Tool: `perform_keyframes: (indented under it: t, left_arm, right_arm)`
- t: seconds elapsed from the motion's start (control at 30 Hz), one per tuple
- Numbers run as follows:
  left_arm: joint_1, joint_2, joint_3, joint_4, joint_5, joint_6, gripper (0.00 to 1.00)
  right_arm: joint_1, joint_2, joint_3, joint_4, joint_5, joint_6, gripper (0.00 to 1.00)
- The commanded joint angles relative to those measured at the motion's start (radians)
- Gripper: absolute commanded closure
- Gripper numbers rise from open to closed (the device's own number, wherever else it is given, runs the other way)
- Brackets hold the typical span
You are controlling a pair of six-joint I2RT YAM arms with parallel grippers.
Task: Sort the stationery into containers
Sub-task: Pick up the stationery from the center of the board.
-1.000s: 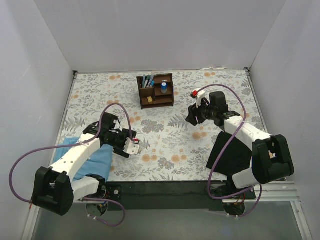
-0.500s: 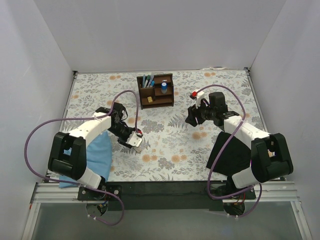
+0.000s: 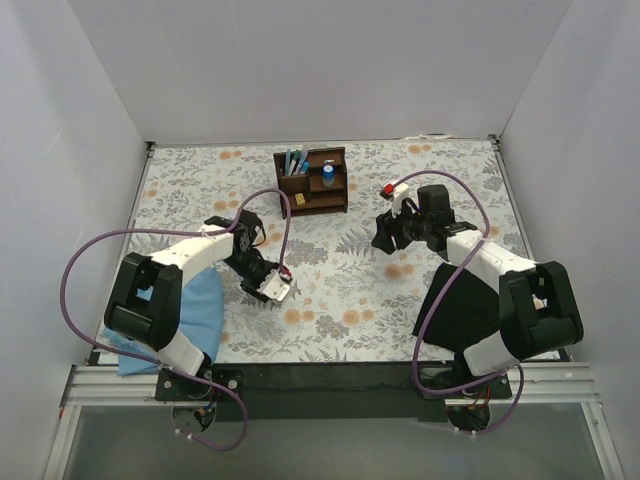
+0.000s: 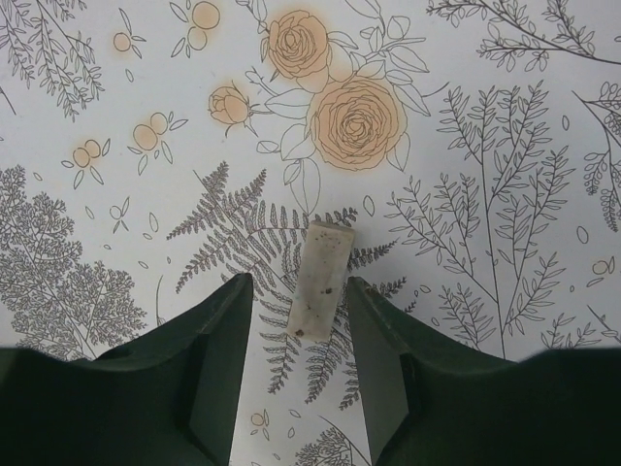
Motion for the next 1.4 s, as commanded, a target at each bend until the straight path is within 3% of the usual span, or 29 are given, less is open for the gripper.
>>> perform_keyframes:
  t: [0.0,0.57,0.73,0.97,1.3,1.37]
  left_arm:
    - [-0.021,0.010,-0.019,0.052,-0.013,0.002,0.58]
    - [-0.024,0.049,-0.062,0.104,-0.081,0.014,0.68]
    - [-0.026,0.058,-0.057,0.102,-0.091,0.005,0.75]
    - [-0.024,0.066,0.050,0.098,-0.075,-0.131,0.87]
    - [-0.029,0.112,0.225,0.200,-0.045,-0.346,0.89]
    - [-0.035,0.145,0.279,0.257,-0.055,-0.447,0.89]
  right_arm:
    - [-0.007,0.019,0.042,0.012,-0.017,-0.007,0.38]
    - [-0.018,0.042,0.060,0.012,-0.008,-0.007,0.37]
    - [-0.021,0.048,0.065,0.012,-0.006,-0.005,0.37]
    - [-0.021,0.068,0.092,0.012,-0.006,-0.005,0.37]
    - [-0.030,0.076,0.102,0.012,0.001,0.001,0.37]
    - [-0.030,0.077,0.097,0.012,0.006,0.009,0.37]
